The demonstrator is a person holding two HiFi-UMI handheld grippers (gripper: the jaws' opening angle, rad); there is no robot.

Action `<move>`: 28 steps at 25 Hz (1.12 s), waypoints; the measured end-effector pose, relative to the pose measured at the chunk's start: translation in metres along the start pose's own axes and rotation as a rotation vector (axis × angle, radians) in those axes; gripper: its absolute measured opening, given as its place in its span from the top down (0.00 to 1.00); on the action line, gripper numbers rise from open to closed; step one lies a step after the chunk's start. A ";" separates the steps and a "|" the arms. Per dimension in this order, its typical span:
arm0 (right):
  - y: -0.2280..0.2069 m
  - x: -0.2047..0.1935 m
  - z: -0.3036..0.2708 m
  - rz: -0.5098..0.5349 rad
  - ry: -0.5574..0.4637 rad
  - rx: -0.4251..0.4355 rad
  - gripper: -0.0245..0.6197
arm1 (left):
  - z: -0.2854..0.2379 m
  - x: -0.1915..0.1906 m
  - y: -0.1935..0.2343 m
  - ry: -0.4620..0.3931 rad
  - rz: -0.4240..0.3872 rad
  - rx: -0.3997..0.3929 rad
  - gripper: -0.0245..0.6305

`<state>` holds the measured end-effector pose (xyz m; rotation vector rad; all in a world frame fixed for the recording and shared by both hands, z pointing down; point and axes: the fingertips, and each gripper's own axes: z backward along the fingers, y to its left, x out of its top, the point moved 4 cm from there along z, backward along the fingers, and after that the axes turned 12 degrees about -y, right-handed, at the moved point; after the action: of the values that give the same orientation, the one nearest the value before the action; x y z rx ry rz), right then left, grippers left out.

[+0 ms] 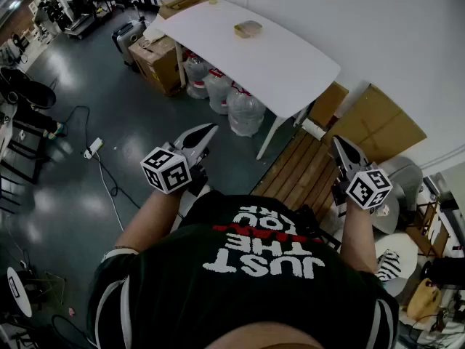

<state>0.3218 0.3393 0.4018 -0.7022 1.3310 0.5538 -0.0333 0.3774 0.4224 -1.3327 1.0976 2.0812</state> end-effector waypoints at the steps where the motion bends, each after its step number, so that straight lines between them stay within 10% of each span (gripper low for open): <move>1: 0.000 0.000 0.001 -0.001 0.001 -0.001 0.95 | -0.001 0.000 0.000 -0.001 0.003 0.000 0.95; 28: -0.037 -0.004 -0.032 -0.062 0.002 0.025 0.95 | -0.037 -0.001 0.025 0.034 0.009 0.017 0.95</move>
<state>0.3259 0.2910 0.4077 -0.7210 1.3117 0.4863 -0.0306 0.3326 0.4244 -1.3617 1.1350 2.0588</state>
